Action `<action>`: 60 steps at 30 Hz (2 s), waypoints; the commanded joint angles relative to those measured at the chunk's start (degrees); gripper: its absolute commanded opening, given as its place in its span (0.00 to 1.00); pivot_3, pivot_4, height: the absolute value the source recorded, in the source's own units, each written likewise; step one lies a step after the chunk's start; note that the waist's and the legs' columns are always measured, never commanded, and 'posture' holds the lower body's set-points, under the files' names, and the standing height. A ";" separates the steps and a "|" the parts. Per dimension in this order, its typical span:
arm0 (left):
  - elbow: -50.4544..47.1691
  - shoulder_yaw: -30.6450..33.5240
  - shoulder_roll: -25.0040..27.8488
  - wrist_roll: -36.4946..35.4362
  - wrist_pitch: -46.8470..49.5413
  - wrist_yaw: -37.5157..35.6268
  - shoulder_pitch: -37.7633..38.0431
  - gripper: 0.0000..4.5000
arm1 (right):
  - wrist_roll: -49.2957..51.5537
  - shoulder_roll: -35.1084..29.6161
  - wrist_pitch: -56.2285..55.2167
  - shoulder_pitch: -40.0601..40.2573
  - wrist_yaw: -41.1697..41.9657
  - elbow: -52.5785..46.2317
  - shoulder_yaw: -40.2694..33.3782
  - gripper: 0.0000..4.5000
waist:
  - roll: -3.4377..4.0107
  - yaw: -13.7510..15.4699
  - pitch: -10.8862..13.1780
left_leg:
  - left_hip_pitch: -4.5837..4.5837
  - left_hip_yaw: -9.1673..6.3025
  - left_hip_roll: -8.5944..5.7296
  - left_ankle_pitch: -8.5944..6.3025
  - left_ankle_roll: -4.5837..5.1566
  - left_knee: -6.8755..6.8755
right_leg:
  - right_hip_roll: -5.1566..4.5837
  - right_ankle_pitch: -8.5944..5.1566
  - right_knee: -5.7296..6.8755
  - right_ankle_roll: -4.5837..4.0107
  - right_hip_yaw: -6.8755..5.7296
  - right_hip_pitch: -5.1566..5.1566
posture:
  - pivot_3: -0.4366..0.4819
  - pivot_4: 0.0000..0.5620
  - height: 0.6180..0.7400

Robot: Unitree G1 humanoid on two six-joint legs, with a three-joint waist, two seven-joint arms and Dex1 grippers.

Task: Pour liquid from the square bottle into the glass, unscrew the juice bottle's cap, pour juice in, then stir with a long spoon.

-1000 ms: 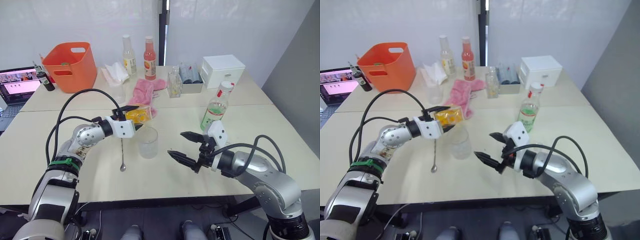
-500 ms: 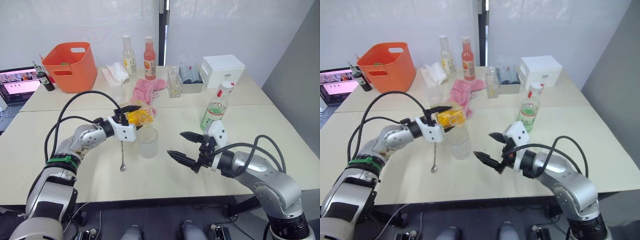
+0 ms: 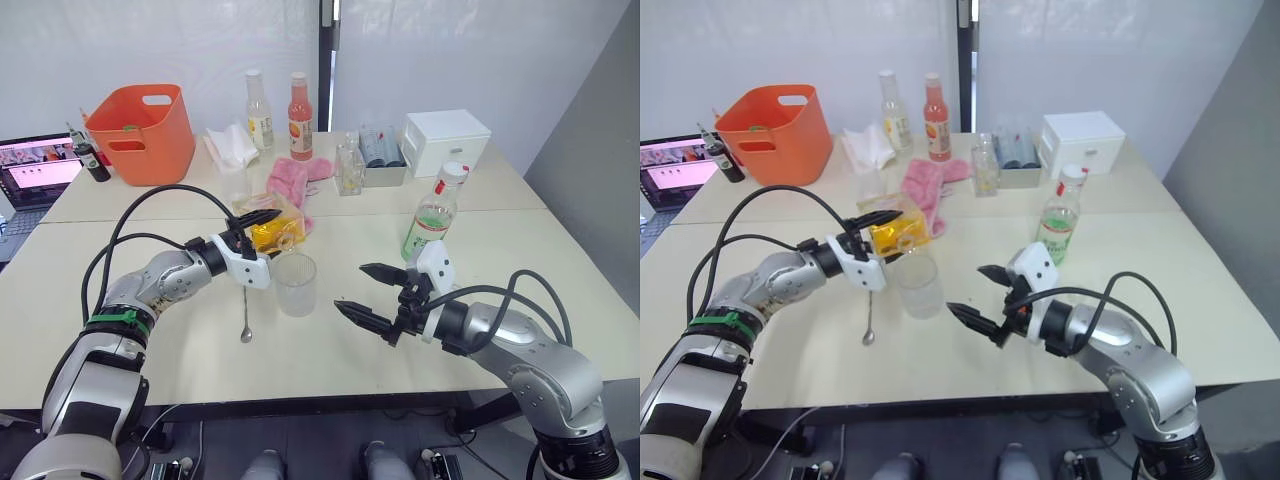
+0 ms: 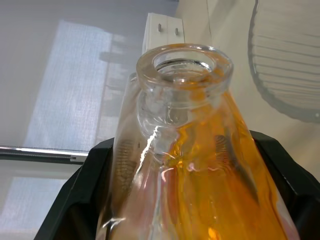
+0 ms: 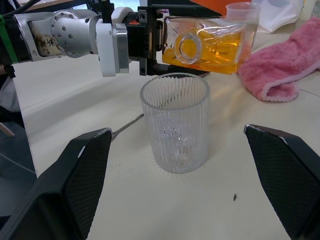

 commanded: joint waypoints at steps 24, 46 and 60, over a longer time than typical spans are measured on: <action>-5.68 -1.50 3.46 9.31 0.21 18.33 -4.75 0.63 | 1.85 -0.22 0.87 -0.59 0.23 -2.66 -0.73 1.00 | 0.00 -0.02 0.00 | 0.00 0.00 0.00 0.00 0.00 0.01 | 0.00 0.00 0.03 0.01 0.00 0.00 | 0.48 0.27 0.99; -6.78 -4.82 4.76 15.32 3.37 25.38 -6.15 0.63 | 2.21 -0.27 1.13 -0.74 0.10 -3.02 -0.99 1.00 | 0.00 -0.06 0.00 | 0.00 0.00 -0.01 0.00 -0.01 0.02 | 0.00 0.01 0.05 0.01 0.00 -0.01 | 0.48 0.27 0.99; -7.22 -6.13 5.69 17.33 4.73 28.17 -6.45 0.63 | 2.89 -0.33 1.41 -0.91 -0.03 -2.98 -1.16 1.00 | 0.00 -0.04 0.00 | 0.00 0.00 -0.01 0.01 -0.01 0.03 | 0.00 0.01 0.07 0.01 0.00 -0.01 | 0.48 0.27 0.99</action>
